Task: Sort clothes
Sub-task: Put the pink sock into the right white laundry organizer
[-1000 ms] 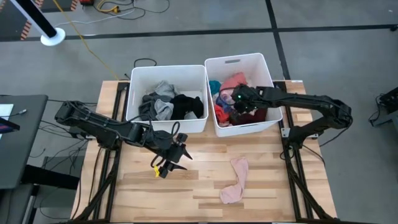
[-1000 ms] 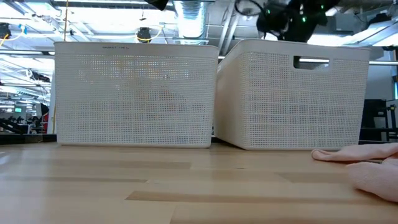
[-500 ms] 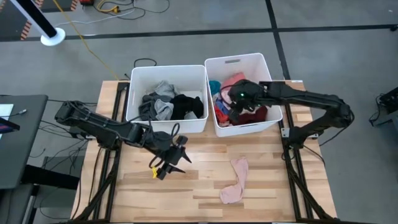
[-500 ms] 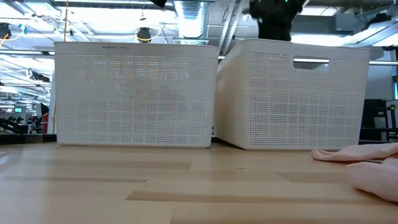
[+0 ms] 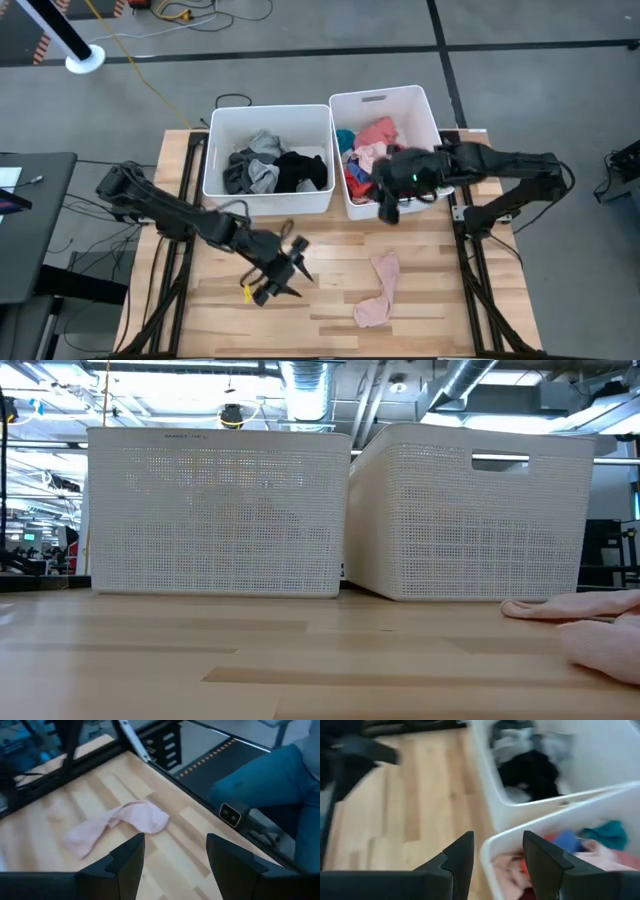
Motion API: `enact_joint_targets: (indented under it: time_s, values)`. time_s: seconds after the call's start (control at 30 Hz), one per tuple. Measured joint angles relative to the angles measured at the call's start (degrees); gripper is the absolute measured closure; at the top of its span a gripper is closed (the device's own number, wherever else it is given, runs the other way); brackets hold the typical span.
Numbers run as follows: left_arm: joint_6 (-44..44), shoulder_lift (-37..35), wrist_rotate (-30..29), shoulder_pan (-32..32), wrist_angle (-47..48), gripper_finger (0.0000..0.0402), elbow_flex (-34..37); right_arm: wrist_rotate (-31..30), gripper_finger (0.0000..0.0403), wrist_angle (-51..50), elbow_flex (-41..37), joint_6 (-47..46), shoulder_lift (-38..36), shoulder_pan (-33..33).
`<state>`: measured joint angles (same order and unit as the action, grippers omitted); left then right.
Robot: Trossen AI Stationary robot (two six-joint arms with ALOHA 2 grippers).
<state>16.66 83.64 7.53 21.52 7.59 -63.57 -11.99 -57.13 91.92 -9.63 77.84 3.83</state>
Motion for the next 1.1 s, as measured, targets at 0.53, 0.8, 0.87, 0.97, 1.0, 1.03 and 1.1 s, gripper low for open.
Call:
enact_joint_targets:
  time_s: [0.53,0.8,0.87,0.97,1.0,1.03,1.1]
  values:
    - [3.98,20.3,-0.31,2.05,-15.82,0.0195,-4.26,-2.16,0.0219,-9.3,-0.3,-15.66,0.24,24.51]
    - [4.17,29.17,-0.33,1.97,-18.45,0.0195,-9.49,-8.61,0.0223,-9.39,-0.31,-22.32,0.24,33.62]
    - [4.1,31.28,-0.33,1.96,-18.37,0.0195,-10.95,-10.24,0.0223,-9.36,-0.39,-24.48,0.26,35.54]
    - [3.73,34.63,-0.35,1.85,-18.22,0.0195,-13.42,-12.43,0.0223,-9.2,-1.54,-27.38,0.24,38.14]
    - [3.45,35.6,-0.35,1.81,-18.0,0.0195,-14.21,-13.11,0.0223,-9.08,-2.11,-28.22,0.24,39.03]
    - [3.16,36.81,-0.37,1.68,-18.15,0.0195,-15.27,-13.4,0.0223,-8.7,-2.85,-29.24,0.24,39.79]
    - [2.56,38.68,-0.36,1.48,-18.32,0.0195,-16.93,-13.65,0.0223,-7.98,-4.64,-30.94,0.24,40.76]
